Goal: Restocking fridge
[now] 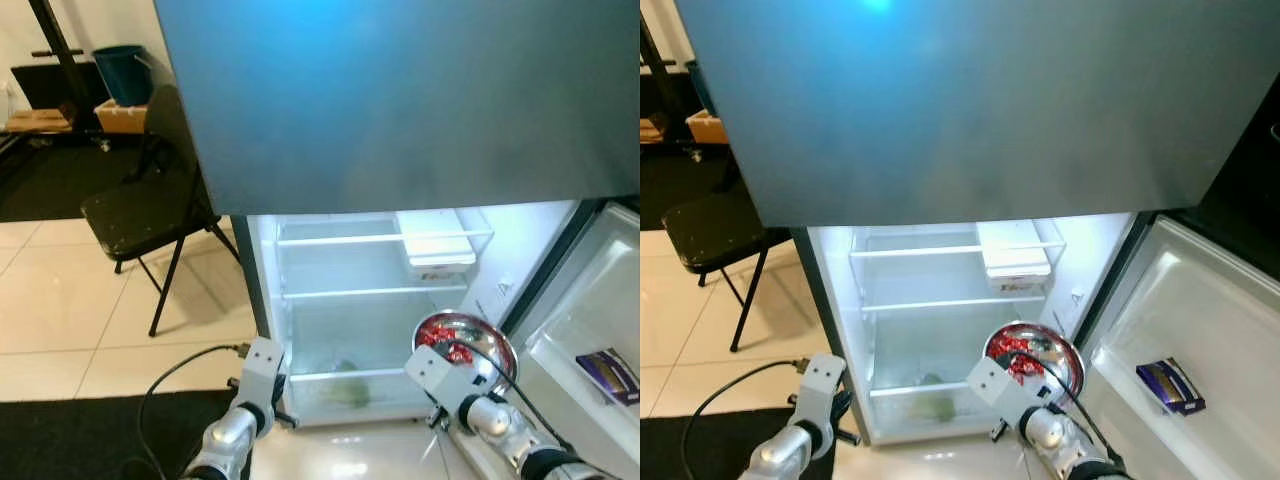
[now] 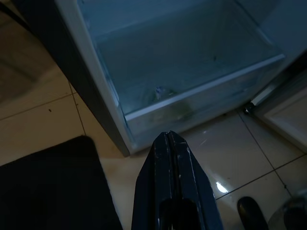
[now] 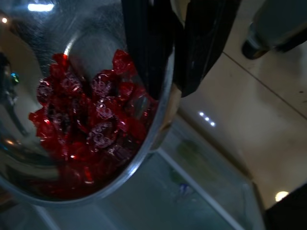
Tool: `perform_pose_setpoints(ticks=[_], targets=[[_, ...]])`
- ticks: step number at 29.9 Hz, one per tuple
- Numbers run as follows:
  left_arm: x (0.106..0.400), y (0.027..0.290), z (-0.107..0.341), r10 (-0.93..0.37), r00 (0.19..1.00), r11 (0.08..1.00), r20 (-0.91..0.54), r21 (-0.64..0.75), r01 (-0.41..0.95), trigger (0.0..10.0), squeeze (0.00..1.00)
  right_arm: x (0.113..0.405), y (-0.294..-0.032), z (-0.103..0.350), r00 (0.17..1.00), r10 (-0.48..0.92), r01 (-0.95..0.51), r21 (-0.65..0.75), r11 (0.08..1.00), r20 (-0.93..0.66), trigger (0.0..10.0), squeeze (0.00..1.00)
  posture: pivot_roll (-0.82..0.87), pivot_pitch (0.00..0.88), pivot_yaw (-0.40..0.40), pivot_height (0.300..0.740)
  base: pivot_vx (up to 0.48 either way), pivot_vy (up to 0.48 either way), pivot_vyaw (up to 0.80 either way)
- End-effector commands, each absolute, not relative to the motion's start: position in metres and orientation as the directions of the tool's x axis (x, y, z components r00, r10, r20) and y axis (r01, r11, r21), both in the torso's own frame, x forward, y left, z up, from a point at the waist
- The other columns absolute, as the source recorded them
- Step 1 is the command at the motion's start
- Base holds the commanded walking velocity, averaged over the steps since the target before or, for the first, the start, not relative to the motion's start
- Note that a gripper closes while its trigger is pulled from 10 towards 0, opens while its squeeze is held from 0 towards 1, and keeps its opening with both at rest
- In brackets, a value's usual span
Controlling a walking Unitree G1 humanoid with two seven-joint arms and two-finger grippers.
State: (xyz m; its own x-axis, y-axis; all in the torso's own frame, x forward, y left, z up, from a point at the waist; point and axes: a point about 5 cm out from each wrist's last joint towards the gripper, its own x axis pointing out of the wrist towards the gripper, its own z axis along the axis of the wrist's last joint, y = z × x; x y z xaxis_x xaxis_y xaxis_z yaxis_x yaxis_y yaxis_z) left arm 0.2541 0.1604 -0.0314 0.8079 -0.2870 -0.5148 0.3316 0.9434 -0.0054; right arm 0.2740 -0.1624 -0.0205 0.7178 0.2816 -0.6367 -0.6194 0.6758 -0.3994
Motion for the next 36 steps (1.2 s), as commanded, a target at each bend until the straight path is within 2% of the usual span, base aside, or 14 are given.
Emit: perform_pose_setpoints(ticks=[1, 8, 16, 36], targets=[[0.253, 0.157, -0.032, -0.3, 0.804, 0.94, -0.513, -0.014, 0.341, 10.0, 0.0, 0.278, -0.161, -0.015, 0.739, 0.3, -0.606, -0.402, 0.686, -0.603, 10.0, 0.0, -0.02, 0.0, -0.013, 0.635, 0.0, 0.0, 0.0], [0.255, 0.157, -0.03, -0.301, 0.809, 0.939, -0.505, -0.008, 0.344, 10.0, 0.0, 0.28, -0.163, -0.014, 0.746, 0.284, -0.595, -0.41, 0.691, -0.603, 10.0, 0.0, -0.02, 0.0, -0.011, 0.635, 0.0, 0.0, 0.0], [0.256, 0.157, -0.03, -0.3, 0.812, 0.939, -0.5, -0.003, 0.345, 10.0, 0.0, 0.285, -0.163, -0.01, 0.75, 0.291, -0.592, -0.407, 0.696, -0.594, 10.0, 0.0, -0.02, 0.0, -0.012, 0.595, 0.0, 0.0, 0.0], [0.262, 0.155, -0.024, -0.309, 0.826, 0.933, -0.472, 0.017, 0.359, 10.0, 0.0, 0.301, -0.139, 0.009, 0.732, 0.423, -0.66, -0.402, 0.635, -0.534, 10.0, 0.0, -0.02, 0.0, -0.01, 0.51, 0.0, 0.0, 0.0]])
